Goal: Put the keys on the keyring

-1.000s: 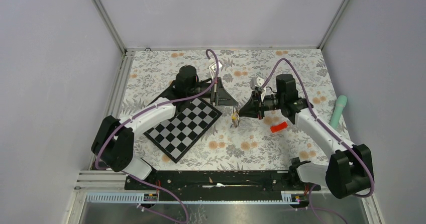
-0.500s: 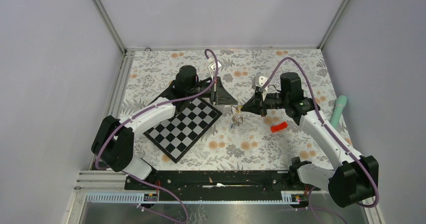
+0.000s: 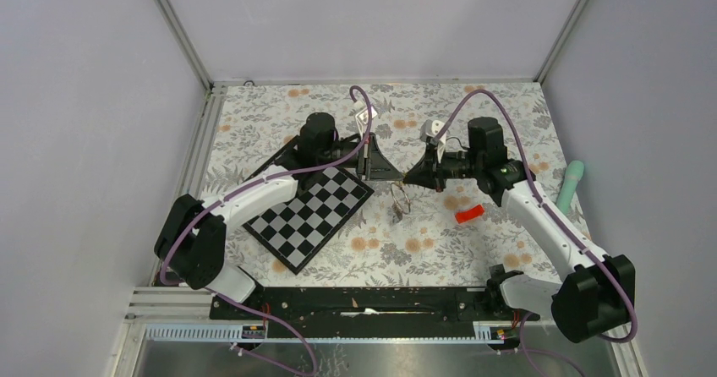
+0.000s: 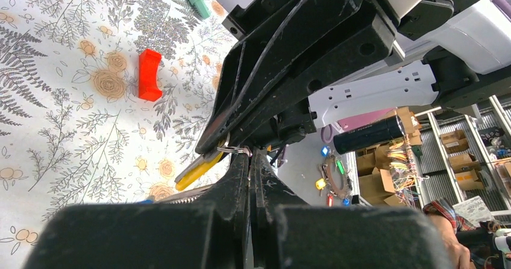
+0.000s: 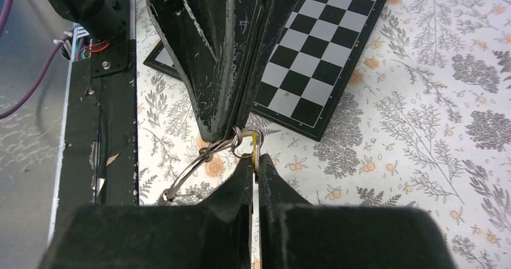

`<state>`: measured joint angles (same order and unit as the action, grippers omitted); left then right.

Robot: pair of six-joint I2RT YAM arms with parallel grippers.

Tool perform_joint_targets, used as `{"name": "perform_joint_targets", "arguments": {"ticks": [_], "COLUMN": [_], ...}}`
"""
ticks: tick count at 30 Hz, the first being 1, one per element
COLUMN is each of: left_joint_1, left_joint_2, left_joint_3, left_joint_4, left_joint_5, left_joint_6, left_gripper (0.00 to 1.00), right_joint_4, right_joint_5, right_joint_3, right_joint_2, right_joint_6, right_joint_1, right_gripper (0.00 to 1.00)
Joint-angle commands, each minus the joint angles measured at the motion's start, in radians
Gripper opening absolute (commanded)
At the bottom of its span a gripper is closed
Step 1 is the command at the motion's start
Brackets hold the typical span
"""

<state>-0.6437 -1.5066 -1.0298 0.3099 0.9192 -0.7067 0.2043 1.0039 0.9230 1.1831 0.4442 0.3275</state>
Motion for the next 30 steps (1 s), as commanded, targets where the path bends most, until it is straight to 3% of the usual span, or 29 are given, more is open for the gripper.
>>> {"name": "perform_joint_targets", "arguments": {"ticks": [1, 26, 30], "left_joint_1": [-0.015, -0.014, -0.013], "left_joint_2": [0.005, -0.014, -0.013], "left_joint_3": [-0.012, -0.038, -0.037], "left_joint_4": [0.048, -0.075, -0.082], "left_joint_5": [0.033, -0.060, -0.072], "left_joint_6": [0.020, 0.089, 0.100], "left_gripper": [0.00, 0.00, 0.16], "right_joint_4": [-0.047, 0.159, 0.196], "right_joint_5": [-0.046, -0.257, -0.314], "right_joint_3": [0.055, 0.109, 0.122], "right_joint_2": [0.016, -0.065, -0.070], "right_joint_6": [-0.036, 0.139, 0.176], "right_joint_1": [0.019, 0.018, 0.018], "right_gripper": [0.00, 0.00, 0.00]}}
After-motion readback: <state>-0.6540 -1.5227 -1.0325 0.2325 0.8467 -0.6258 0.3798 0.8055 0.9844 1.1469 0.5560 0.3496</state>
